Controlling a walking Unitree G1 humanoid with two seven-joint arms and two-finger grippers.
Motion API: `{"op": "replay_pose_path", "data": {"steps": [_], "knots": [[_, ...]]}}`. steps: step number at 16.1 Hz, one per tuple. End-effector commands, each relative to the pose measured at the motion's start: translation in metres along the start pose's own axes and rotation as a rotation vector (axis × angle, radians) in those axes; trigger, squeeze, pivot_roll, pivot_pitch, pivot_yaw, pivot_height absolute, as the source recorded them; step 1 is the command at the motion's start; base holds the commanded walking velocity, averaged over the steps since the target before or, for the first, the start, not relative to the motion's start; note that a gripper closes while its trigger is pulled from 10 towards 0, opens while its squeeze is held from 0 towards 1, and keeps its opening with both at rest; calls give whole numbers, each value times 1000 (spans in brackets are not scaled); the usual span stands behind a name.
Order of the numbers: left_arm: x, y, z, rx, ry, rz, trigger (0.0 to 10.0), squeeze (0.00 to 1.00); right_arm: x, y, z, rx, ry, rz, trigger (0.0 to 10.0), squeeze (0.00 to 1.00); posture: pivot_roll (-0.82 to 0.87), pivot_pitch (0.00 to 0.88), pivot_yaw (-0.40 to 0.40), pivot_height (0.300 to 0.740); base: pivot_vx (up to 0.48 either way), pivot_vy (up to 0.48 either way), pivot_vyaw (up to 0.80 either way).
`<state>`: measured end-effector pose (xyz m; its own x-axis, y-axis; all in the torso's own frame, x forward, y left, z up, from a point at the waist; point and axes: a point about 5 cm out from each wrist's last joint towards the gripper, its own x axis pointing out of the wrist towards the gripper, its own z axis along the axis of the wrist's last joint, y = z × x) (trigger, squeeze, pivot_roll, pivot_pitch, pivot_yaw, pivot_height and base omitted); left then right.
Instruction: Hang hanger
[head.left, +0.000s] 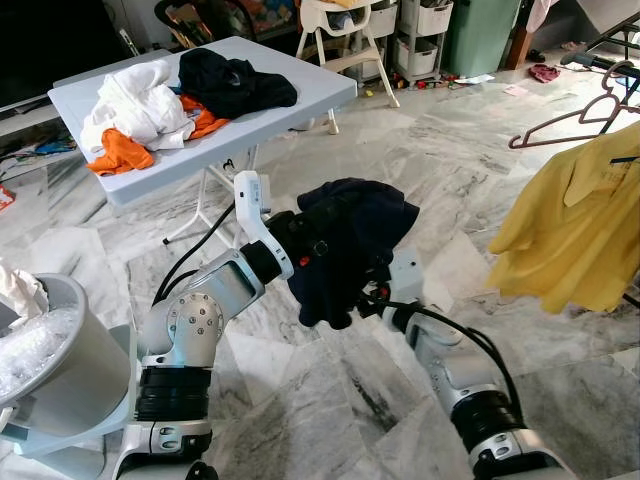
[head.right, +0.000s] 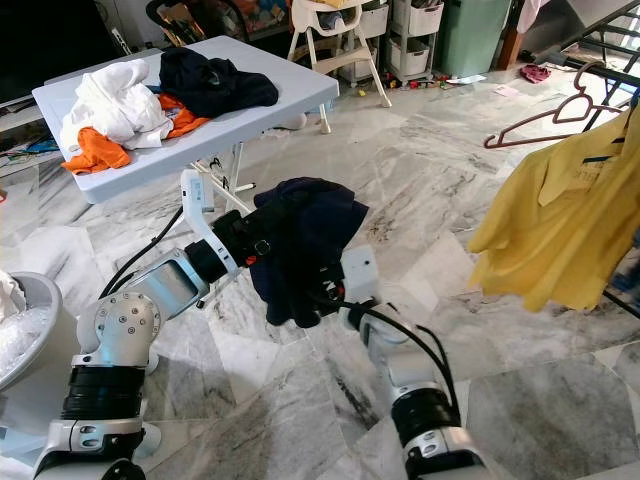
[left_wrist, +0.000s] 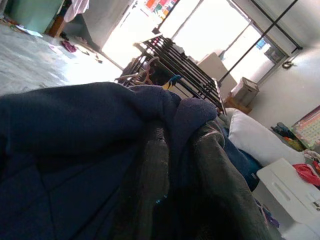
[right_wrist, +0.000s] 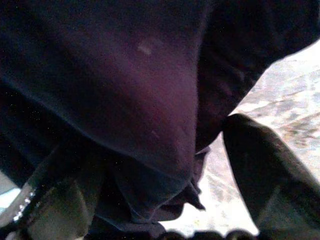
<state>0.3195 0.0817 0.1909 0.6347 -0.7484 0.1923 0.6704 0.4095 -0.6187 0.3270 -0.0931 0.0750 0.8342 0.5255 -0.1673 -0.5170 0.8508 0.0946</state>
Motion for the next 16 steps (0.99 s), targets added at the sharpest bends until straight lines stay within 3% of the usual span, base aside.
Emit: {"op": "replay_pose_path", "data": {"steps": [1, 4, 6, 8, 16], "knots": [[-2, -4, 4, 20, -8, -29, 10000, 0, 1, 11, -1, 39, -10, 71, 0, 0, -55, 0, 106, 740, 0, 0, 0], [-6, 1, -2, 21, 18, -12, 10000, 0, -4, 20, -1, 75, -26, 190, 0, 0, -63, 0, 106, 740, 0, 0, 0], [-8, 1, -1, 8, 17, -9, 10000, 0, -9, 5, -8, 68, -10, 115, 0, 0, -66, 0, 107, 740, 0, 0, 0], [-6, -2, 0, 1, 13, -23, 10000, 0, -10, 0, -9, 74, -11, 71, 0, 0, -69, 0, 108, 740, 0, 0, 0], [-4, -1, -1, 3, 12, -22, 10000, 0, -11, -5, -5, 87, -32, 49, 0, 0, -70, 0, 107, 740, 0, 0, 0]]}}
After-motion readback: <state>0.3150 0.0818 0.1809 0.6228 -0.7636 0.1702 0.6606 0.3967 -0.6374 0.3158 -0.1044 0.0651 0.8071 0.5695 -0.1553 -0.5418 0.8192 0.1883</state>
